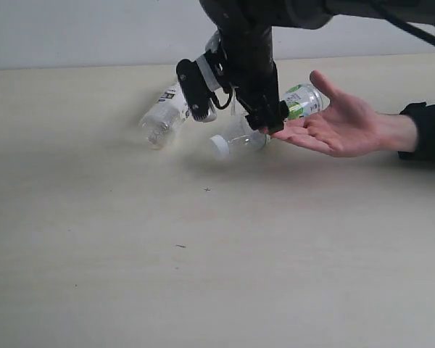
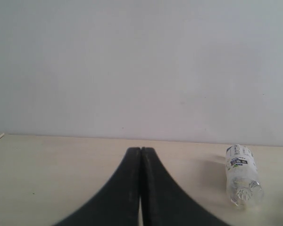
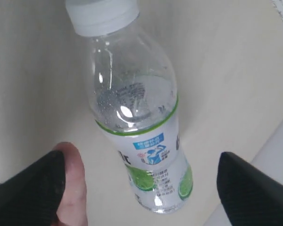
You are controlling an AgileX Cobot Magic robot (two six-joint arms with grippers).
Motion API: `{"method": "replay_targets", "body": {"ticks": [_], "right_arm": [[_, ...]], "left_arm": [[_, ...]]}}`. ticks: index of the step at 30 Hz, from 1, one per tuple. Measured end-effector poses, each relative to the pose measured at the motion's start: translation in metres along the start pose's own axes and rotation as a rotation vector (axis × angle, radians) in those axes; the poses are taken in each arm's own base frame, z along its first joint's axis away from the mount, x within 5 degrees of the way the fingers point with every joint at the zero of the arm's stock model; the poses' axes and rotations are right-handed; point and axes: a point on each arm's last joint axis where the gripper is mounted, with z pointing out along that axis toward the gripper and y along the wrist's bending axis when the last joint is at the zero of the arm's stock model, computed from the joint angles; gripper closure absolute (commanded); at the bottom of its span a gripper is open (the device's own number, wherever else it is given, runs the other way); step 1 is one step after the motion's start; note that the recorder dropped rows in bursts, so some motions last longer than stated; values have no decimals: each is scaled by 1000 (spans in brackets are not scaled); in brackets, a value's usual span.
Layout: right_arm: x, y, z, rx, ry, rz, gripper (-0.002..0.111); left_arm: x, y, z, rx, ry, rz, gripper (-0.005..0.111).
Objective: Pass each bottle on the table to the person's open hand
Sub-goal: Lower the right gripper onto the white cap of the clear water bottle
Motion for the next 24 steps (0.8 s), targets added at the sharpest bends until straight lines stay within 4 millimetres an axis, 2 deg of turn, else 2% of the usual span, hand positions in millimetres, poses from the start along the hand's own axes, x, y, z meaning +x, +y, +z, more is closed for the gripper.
{"method": "replay_targets", "body": {"ticks": [11, 14, 19, 22, 23, 24], "right_arm": [[-11, 1, 25, 9, -6, -29, 25], [-17, 3, 41, -5, -1, -48, 25], [-22, 5, 57, 1, 10, -77, 26], [-24, 8, 70, -3, 39, -105, 49], [-25, 8, 71, -2, 46, -105, 68], [-24, 7, 72, 11, 61, -95, 77]], "left_arm": [[0, 0, 0, 0, 0, 0, 107], [0, 0, 0, 0, 0, 0, 107], [0, 0, 0, 0, 0, 0, 107], [0, 0, 0, 0, 0, 0, 107], [0, 0, 0, 0, 0, 0, 107], [0, 0, 0, 0, 0, 0, 107]]}}
